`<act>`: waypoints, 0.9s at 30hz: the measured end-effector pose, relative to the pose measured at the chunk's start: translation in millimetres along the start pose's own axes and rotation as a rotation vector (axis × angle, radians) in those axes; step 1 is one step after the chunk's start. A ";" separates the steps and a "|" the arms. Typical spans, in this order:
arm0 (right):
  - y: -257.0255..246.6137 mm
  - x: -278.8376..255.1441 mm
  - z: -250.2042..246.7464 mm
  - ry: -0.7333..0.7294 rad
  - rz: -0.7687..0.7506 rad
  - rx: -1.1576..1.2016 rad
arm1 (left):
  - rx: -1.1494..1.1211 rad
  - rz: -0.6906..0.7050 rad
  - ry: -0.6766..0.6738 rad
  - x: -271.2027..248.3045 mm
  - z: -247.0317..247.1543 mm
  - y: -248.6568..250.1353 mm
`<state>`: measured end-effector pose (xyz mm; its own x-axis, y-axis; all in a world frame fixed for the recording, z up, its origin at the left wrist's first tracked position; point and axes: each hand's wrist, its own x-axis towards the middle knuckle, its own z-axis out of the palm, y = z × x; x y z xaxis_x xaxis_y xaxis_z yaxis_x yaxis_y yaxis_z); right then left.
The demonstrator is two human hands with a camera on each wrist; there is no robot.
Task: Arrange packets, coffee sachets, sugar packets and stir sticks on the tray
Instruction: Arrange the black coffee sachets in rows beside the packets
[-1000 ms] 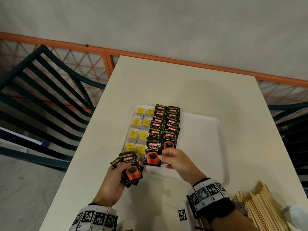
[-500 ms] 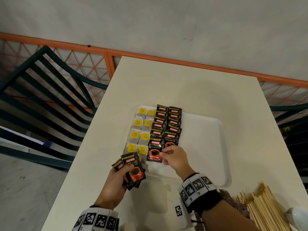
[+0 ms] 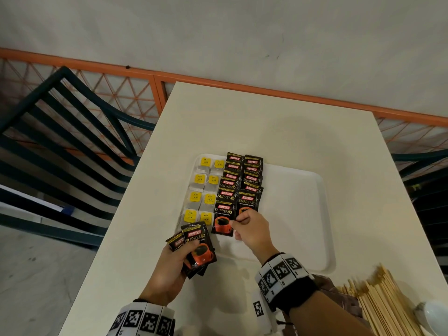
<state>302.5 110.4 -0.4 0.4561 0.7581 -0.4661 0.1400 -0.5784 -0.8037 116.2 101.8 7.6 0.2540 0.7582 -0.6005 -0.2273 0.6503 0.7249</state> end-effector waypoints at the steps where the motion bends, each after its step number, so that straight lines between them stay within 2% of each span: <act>1: -0.5 -1.6 0.0 0.003 -0.027 -0.012 | 0.007 0.007 -0.002 -0.3 0.5 0.3; 4: -6.4 -10.9 -1.8 -0.069 -0.117 -0.057 | 0.004 0.018 -0.007 -0.6 3.0 1.0; 8: -15.7 -29.5 -3.7 -0.460 -0.113 -0.107 | -0.013 0.028 -0.030 0.2 6.2 1.5; 10: -14.2 -33.6 -2.5 -0.558 -0.116 -0.116 | -0.012 0.031 -0.050 -0.1 8.0 2.3; 16: -7.0 -30.7 -9.1 -0.427 -0.044 -0.004 | -0.045 -0.027 -0.085 2.9 5.6 2.4; 21: 0.6 -23.0 -28.4 -0.379 -0.019 0.111 | -0.034 -0.049 -0.099 0.3 6.1 4.8; 27: 9.6 -10.4 -48.4 -0.141 -0.018 -0.017 | -0.017 -0.055 -0.037 -0.1 3.5 2.5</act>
<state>341.6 82.3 14.7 0.3255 0.8023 -0.5004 0.1619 -0.5687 -0.8064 118.9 103.2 10.7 0.3015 0.7191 -0.6260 -0.2281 0.6919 0.6850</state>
